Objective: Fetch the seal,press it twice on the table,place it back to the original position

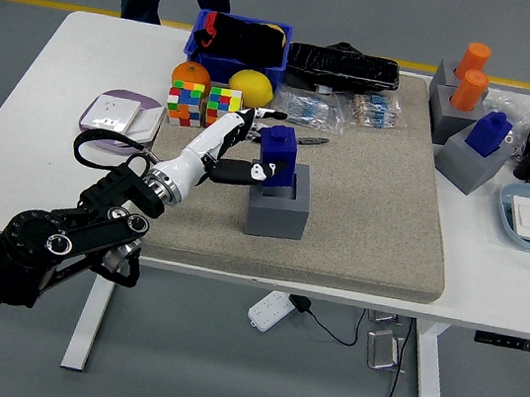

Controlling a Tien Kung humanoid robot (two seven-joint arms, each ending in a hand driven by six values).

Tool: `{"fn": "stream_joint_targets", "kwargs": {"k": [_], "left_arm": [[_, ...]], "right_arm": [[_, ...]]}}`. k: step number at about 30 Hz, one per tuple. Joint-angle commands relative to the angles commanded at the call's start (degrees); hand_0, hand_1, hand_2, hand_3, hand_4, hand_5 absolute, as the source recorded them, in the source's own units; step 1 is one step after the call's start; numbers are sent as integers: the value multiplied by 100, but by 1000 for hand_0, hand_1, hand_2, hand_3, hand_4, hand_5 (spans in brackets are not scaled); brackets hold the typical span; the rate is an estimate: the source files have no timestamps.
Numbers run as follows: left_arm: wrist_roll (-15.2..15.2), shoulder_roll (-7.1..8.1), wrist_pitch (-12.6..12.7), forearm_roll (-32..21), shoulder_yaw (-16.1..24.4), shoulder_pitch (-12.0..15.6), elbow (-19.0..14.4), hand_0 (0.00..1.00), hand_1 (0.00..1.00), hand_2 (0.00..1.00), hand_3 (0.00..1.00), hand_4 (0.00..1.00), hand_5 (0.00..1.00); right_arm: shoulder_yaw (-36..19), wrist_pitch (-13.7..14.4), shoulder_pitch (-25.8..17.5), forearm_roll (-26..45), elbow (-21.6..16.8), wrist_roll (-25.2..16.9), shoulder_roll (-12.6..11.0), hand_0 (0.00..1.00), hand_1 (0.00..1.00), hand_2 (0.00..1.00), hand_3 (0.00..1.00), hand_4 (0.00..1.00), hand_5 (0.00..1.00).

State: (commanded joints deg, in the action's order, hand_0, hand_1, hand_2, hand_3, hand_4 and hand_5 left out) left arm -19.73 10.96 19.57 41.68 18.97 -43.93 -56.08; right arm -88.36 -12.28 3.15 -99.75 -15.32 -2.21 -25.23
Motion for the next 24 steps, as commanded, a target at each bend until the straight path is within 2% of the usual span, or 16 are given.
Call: {"fn": "stream_joint_targets", "kwargs": {"k": [8, 17, 24], "left_arm": [[-50, -42, 46, -62, -93, -33, 50, 855, 535, 458, 846, 532, 2], [-88, -178, 43, -96, -235, -125, 208, 856, 535, 458, 849, 532, 2], [-88, -224, 22, -80, -403, -236, 286, 857, 536, 458, 849, 531, 2]], "right_arm": [[49, 1, 11, 5, -2, -1, -8, 795, 698, 677, 640, 785, 530], [57, 8, 15, -2, -6, -9, -22, 795, 698, 677, 640, 784, 529], [83, 6, 27, 6, -10, -12, -21, 795, 697, 677, 640, 785, 530]]}}
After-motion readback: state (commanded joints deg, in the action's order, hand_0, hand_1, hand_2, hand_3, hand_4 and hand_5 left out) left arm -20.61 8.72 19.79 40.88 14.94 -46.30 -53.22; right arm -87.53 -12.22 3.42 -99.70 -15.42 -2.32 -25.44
